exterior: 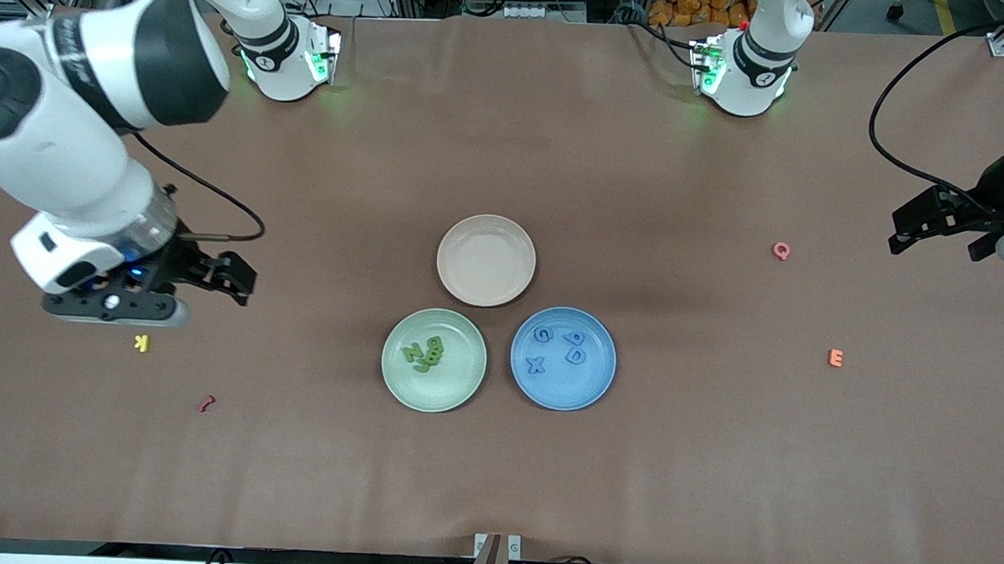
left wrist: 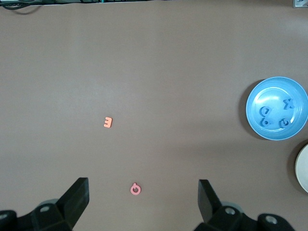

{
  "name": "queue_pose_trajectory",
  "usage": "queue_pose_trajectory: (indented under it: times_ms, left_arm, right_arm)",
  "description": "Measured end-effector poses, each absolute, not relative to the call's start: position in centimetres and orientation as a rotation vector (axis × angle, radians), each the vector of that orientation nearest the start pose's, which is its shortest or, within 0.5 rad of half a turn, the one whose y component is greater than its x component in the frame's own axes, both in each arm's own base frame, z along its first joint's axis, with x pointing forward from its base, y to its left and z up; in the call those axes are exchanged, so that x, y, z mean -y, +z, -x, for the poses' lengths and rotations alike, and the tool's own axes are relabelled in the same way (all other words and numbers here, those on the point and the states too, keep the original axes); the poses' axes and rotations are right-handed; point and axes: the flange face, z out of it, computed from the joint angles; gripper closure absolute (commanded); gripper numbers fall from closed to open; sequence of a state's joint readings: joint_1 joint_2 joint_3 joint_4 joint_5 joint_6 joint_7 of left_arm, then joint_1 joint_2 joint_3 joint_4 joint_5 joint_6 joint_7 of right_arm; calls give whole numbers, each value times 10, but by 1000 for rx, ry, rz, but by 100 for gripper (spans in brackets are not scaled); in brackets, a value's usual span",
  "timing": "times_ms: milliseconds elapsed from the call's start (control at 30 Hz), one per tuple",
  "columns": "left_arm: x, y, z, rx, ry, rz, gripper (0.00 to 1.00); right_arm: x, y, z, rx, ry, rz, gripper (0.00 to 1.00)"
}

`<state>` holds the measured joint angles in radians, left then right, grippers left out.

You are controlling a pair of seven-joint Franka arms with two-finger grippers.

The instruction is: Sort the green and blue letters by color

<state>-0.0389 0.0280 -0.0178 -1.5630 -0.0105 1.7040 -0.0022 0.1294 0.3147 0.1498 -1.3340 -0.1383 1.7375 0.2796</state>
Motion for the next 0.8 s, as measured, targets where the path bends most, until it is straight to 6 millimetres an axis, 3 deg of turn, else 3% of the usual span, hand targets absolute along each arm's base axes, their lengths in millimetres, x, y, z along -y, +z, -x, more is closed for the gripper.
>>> queue_pose_trajectory:
  times_ms: [267, 433, 800]
  left_arm:
    - [32, 622, -577, -81, -169, 3150, 0]
    - [32, 620, -578, -79, -163, 3150, 0]
    - [32, 618, -578, -80, -156, 3151, 0]
  right_arm:
    - [-107, 607, -626, 51, -178, 3219, 0]
    - [-88, 629, -607, 36, -127, 3236, 0]
    - [-60, 634, -597, -26, -67, 3204, 0]
